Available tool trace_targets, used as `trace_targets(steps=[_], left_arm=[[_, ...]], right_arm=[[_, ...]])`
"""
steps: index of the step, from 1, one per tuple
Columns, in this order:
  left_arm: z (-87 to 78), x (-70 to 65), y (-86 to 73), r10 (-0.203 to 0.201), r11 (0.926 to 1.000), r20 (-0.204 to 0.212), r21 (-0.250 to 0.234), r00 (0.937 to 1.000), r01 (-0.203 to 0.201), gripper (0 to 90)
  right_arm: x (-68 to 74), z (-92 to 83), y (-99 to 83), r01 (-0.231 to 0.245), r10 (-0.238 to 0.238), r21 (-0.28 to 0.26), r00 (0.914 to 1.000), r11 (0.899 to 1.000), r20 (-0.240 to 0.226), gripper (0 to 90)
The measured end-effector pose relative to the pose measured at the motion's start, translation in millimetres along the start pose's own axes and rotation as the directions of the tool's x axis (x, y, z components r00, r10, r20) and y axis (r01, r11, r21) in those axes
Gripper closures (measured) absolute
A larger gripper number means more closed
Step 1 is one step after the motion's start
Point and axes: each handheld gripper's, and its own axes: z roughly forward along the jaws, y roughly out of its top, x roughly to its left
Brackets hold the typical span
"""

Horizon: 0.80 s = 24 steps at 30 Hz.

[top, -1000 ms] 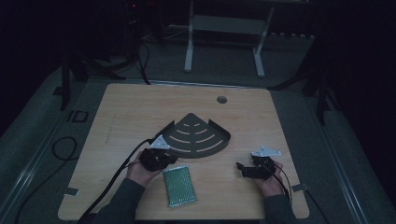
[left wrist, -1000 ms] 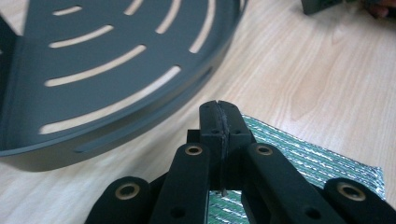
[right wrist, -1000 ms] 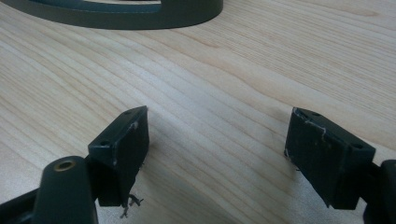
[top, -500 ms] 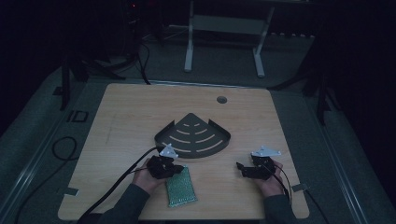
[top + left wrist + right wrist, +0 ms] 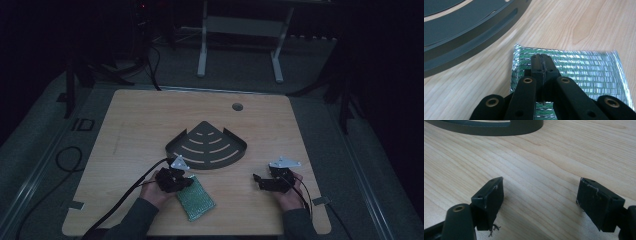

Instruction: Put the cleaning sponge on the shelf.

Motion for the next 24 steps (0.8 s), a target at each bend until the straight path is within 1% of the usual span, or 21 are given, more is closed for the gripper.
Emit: trace_targets(steps=[6, 7, 12, 15, 19, 23, 24], left_arm=[[-7.3, 4.9, -8.7, -0.018, 0.9998, -0.016, 0.001, 0.9997, 0.018, 90.0], [-11.3, 7.4, -13.4, -0.028, 0.9996, -0.022, 0.000, 0.9994, 0.028, 90.0], [-15.1, 8.9, -17.4, -0.035, 0.9994, -0.030, 0.003, 0.9989, 0.035, 90.0], [-21.7, 11.5, -23.0, -0.038, 0.9991, -0.043, 0.020, 0.9984, 0.039, 90.0], [-29.2, 15.2, -29.4, -0.048, 0.9982, -0.067, 0.033, 0.9966, 0.050, 90.0], [-37.5, 21.1, -37.2, -0.075, 0.9962, -0.093, 0.038, 0.9929, 0.079, 90.0], [-37.5, 21.1, -37.2, -0.075, 0.9962, -0.093, 0.038, 0.9929, 0.079, 90.0]], right_arm=[[0.0, 0.0, 0.0, 0.000, 0.000, 0.000, 1.0000, 1.000, 0.000, 21.0], [-0.1, 0.0, 0.0, 0.001, -0.001, 0.001, 1.0000, 1.000, 0.000, 21.0], [0.0, 0.0, 0.0, 0.000, 0.000, 0.001, 1.0000, 1.000, 0.000, 21.0], [0.1, 0.0, 0.0, -0.001, 0.001, 0.000, 1.0000, 1.000, 0.000, 21.0], [0.1, 0.0, 0.0, -0.001, 0.001, 0.001, 1.0000, 1.000, 0.000, 21.0], [0.1, 0.0, 0.0, -0.001, 0.001, 0.000, 1.0000, 1.000, 0.000, 21.0], [0.1, 0.0, 0.0, -0.001, 0.001, 0.000, 1.0000, 1.000, 0.000, 21.0]])
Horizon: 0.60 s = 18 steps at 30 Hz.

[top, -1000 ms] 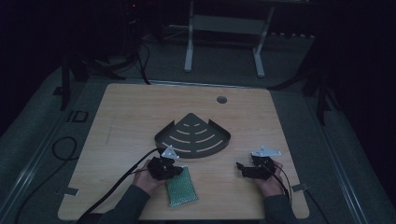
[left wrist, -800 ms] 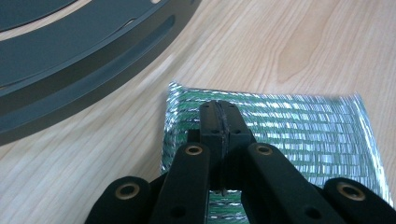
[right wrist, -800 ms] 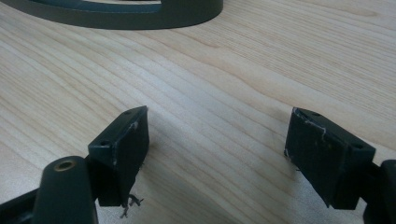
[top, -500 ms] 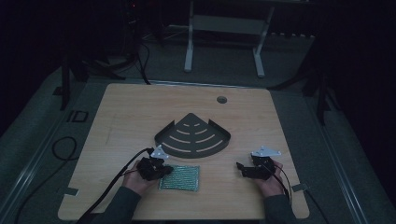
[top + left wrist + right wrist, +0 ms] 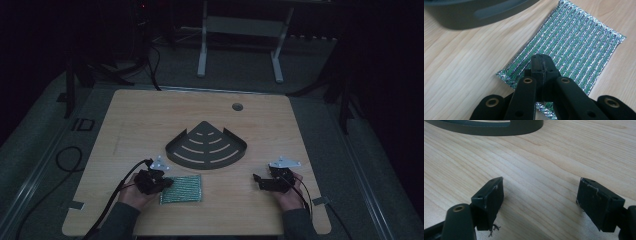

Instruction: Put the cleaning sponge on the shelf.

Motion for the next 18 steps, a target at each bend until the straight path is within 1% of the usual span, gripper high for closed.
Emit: trace_targets(steps=[1, 4, 6, 8, 11, 14, 18], left_arm=[[-3.9, 4.2, -4.1, -0.014, 0.9999, -0.015, 0.003, 0.9998, 0.014, 90.0], [-8.7, 9.5, -9.9, -0.037, 0.9993, -0.030, 0.000, 0.9989, 0.037, 90.0], [-12.9, 14.2, -15.3, -0.060, 0.9982, -0.041, -0.003, 0.9973, 0.060, 90.0], [-18.0, 18.0, -22.0, -0.092, 0.9958, -0.059, -0.009, 0.9940, 0.091, 90.0], [-25.1, 21.1, -31.9, -0.120, 0.9928, -0.063, -0.013, 0.9908, 0.119, 90.0], [-31.0, 19.6, -39.8, -0.132, 0.9912, -0.066, -0.008, 0.9890, 0.132, 90.0], [-34.3, 16.6, -44.1, -0.139, 0.9903, -0.069, -0.004, 0.9879, 0.139, 90.0]], right_arm=[[-0.1, 0.0, 0.0, 0.002, -0.002, 0.000, 1.0000, 1.000, 0.000, 21.0], [-0.1, 0.0, 0.0, 0.002, -0.002, 0.000, 1.0000, 1.000, 0.000, 21.0], [0.0, 0.0, 0.0, 0.000, 0.000, 0.000, 1.0000, 1.000, 0.000, 21.0], [0.0, 0.0, 0.0, 0.000, 0.000, 0.000, 1.0000, 1.000, 0.000, 21.0], [0.0, 0.0, 0.0, 0.000, 0.000, 0.000, 1.0000, 1.000, 0.000, 20.9], [0.0, 0.0, 0.0, 0.000, 0.000, 0.000, 1.0000, 1.000, 0.000, 21.0], [-0.1, 0.0, 0.0, 0.001, -0.001, 0.000, 1.0000, 1.000, 0.000, 21.0]])
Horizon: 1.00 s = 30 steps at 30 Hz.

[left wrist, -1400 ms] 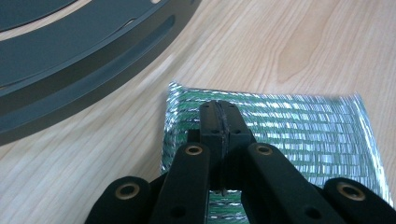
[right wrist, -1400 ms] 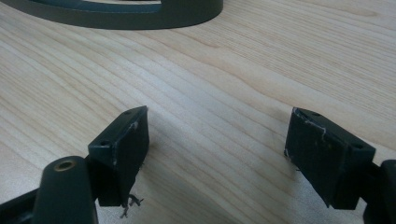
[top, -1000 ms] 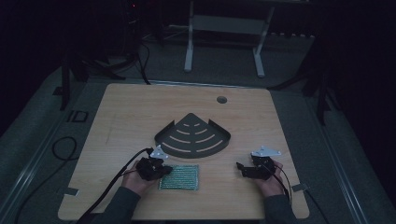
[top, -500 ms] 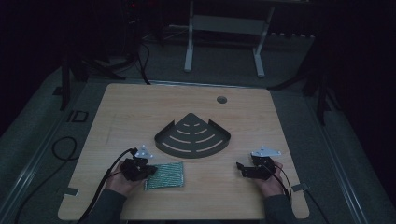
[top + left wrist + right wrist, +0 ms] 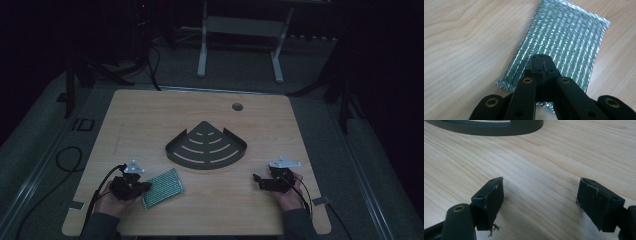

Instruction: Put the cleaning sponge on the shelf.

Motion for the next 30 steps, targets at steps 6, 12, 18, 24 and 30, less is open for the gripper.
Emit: trace_targets(steps=[6, 12, 18, 24, 30], left_arm=[[-3.4, -9.1, -4.1, -0.003, 1.0000, 0.025, 0.008, 0.9997, 0.002, 89.4], [-3.0, -9.1, 0.2, -0.011, 0.9999, 0.014, 0.010, 0.9998, 0.011, 88.4], [-6.5, -5.3, 7.1, -0.026, 0.9996, -0.010, -0.007, 0.9996, 0.026, 82.4], [-10.4, -1.1, 16.4, -0.043, 0.9987, -0.022, -0.028, 0.9988, 0.043, 78.1], [-9.2, 3.3, 23.8, -0.072, 0.9973, -0.026, -0.016, 0.9970, 0.072, 75.3]], right_arm=[[0.1, 0.0, 0.0, -0.001, 0.001, 0.001, 1.0000, 1.000, 0.000, 21.0], [0.1, -0.1, 0.0, -0.001, 0.001, 0.001, 1.0000, 1.000, 0.000, 21.0], [0.1, 0.0, 0.0, -0.001, 0.001, 0.000, 1.0000, 1.000, 0.000, 21.0], [0.1, 0.0, 0.0, -0.002, 0.002, 0.001, 1.0000, 1.000, 0.000, 21.0], [0.1, 0.0, 0.0, -0.001, 0.001, 0.000, 1.0000, 1.000, 0.000, 21.0]])
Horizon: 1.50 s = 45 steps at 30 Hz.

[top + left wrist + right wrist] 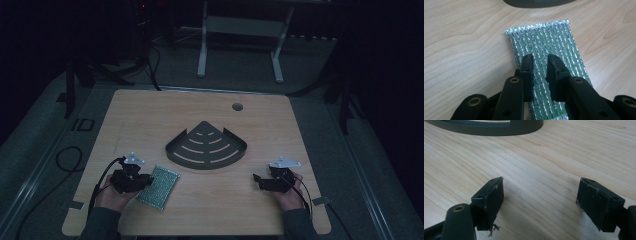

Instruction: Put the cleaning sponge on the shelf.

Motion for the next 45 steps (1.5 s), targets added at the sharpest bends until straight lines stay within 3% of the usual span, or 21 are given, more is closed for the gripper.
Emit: trace_targets(steps=[6, 15, 20, 36, 40, 45], left_arm=[[5.2, 6.2, 9.4, -0.030, 0.9983, -0.005, 0.049, 0.9995, 0.031, 74.6], [14.3, 14.8, 16.7, -0.096, 0.9867, 0.010, 0.133, 0.9953, 0.094, 74.2], [18.5, 17.9, 19.1, -0.106, 0.9832, 0.031, 0.153, 0.9939, 0.100, 74.4], [27.4, 26.7, 24.4, -0.133, 0.9715, 0.046, 0.204, 0.9901, 0.121, 74.7], [29.3, 29.1, 26.8, -0.133, 0.9665, 0.057, 0.228, 0.9894, 0.117, 74.7], [31.3, 33.1, 29.7, -0.159, 0.9574, 0.076, 0.255, 0.9843, 0.135, 74.5]], right_arm=[[0.0, 0.0, 0.0, 0.000, 0.000, -0.001, 1.0000, 1.000, 0.001, 21.0], [-0.1, 0.1, 0.0, 0.002, -0.002, -0.002, 1.0000, 1.000, 0.001, 21.0], [0.0, 0.0, 0.0, 0.000, 0.000, 0.000, 1.0000, 1.000, 0.001, 21.0], [0.0, 0.0, 0.0, 0.000, 0.000, 0.000, 1.0000, 1.000, 0.000, 21.0], [0.0, 0.0, 0.0, 0.000, 0.000, 0.000, 1.0000, 1.000, 0.001, 21.0], [0.0, 0.0, 0.0, -0.001, 0.001, 0.000, 1.0000, 1.000, 0.000, 21.0]])
